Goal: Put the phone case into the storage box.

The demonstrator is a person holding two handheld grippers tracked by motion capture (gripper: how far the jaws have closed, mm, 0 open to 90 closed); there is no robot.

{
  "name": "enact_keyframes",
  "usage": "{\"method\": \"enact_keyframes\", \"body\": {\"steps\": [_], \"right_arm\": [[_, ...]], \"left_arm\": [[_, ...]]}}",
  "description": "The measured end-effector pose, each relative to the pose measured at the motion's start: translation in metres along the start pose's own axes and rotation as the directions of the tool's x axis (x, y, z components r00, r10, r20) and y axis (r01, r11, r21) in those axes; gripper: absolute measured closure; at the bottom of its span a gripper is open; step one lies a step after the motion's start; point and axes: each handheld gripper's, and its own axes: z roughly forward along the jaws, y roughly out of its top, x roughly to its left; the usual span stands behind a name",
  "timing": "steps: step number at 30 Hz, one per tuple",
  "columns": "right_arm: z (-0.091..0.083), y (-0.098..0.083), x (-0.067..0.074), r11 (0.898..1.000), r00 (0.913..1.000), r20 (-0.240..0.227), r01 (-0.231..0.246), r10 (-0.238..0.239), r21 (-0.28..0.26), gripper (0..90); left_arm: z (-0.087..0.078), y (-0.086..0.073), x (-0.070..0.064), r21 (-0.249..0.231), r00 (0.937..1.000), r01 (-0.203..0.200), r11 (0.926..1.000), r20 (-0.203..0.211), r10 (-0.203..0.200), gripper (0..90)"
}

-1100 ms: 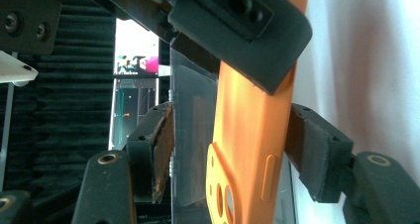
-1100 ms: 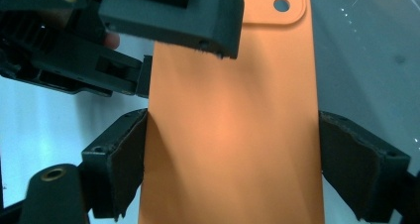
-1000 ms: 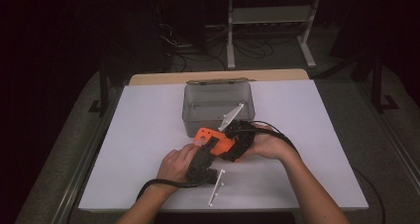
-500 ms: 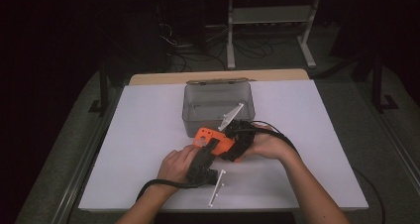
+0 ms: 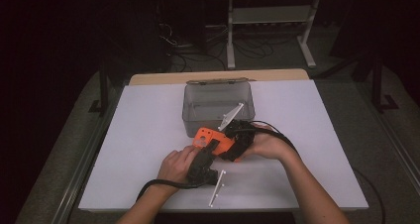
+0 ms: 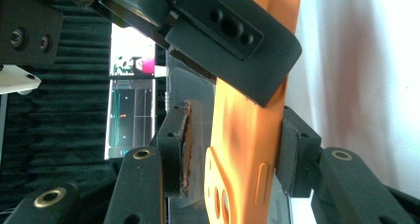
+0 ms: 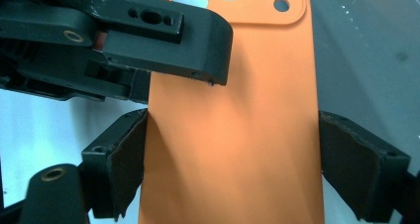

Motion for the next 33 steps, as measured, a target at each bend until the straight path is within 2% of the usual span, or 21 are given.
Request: {"method": "enact_keyframes", "body": {"steps": [33], "right_arm": [[-0.0019, -0.0004, -0.0020, 1.000, 0.9999, -0.007, -0.011, 0.011, -0.009, 15.8]], "left_arm": [[-0.0008, 0.0006, -0.0012, 0.000, 0.9993, -0.017, 0.9999, 0.032, 0.017, 72.8]]}}
